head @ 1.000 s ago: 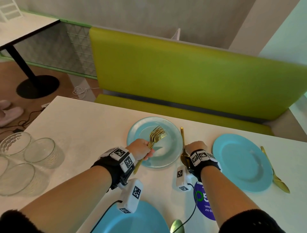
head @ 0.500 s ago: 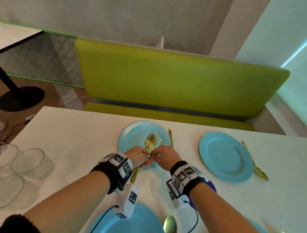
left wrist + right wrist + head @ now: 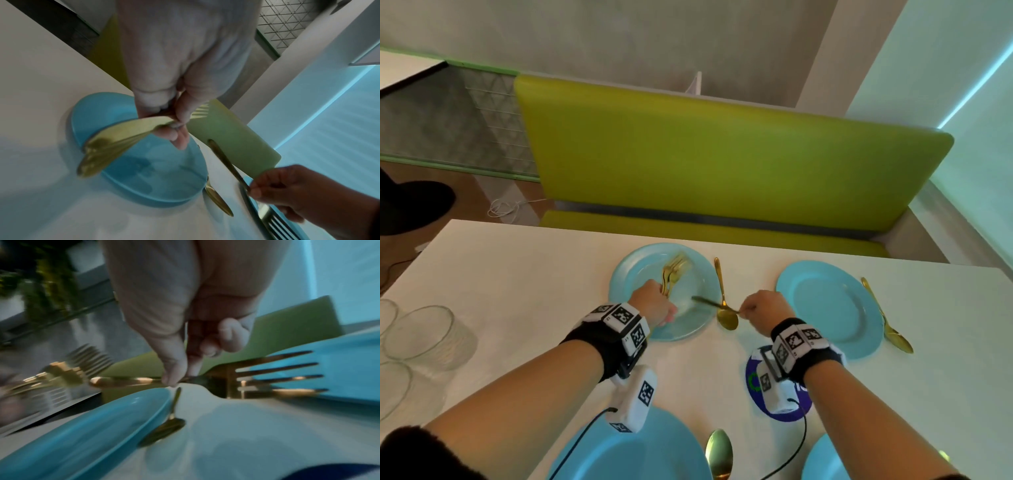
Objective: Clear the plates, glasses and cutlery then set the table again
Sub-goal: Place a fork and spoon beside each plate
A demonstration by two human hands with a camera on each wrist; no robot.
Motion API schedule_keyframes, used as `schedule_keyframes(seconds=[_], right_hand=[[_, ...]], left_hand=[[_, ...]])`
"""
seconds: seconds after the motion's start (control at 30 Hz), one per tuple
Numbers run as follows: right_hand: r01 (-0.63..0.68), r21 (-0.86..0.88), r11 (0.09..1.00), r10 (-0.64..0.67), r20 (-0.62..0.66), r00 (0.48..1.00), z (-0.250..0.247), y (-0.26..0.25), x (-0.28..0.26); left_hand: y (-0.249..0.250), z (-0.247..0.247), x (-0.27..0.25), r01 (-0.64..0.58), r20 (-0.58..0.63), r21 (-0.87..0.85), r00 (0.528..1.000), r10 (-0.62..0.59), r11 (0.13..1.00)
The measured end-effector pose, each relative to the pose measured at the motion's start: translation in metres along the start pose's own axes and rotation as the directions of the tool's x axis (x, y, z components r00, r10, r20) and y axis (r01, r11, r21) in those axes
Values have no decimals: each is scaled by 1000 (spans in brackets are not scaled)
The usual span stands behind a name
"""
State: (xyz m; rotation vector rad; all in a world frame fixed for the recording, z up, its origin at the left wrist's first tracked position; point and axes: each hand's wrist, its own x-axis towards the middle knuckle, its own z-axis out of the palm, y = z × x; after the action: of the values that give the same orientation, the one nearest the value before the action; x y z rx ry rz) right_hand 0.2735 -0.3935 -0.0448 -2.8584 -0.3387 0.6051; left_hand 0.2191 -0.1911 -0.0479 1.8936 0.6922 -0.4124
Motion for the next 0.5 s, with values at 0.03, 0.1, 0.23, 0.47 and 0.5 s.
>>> schedule_keyframes(seconds=[0.03, 0.1, 0.23, 0.47, 0.5], right_hand=[[-75, 46, 996, 75, -4, 997, -2, 9, 4], [-197, 107, 974, 200, -16, 980, -4, 25, 12], [-350, 14, 937, 350, -13, 937, -3, 40, 23], [-470, 28, 882, 470, 2, 883, 14, 39, 44], [-478, 65, 876, 479, 7, 878, 14, 37, 44]], left_hand=[[0, -2, 3, 7, -10, -27, 1000, -7, 1000], [1, -4, 8, 23, -23, -55, 999, -24, 998], [4, 0, 13, 30, -20, -85, 999, -32, 996], [9, 11, 13, -14, 3, -126, 1000, 15, 992], [9, 12, 13, -19, 0, -133, 1000, 19, 991]])
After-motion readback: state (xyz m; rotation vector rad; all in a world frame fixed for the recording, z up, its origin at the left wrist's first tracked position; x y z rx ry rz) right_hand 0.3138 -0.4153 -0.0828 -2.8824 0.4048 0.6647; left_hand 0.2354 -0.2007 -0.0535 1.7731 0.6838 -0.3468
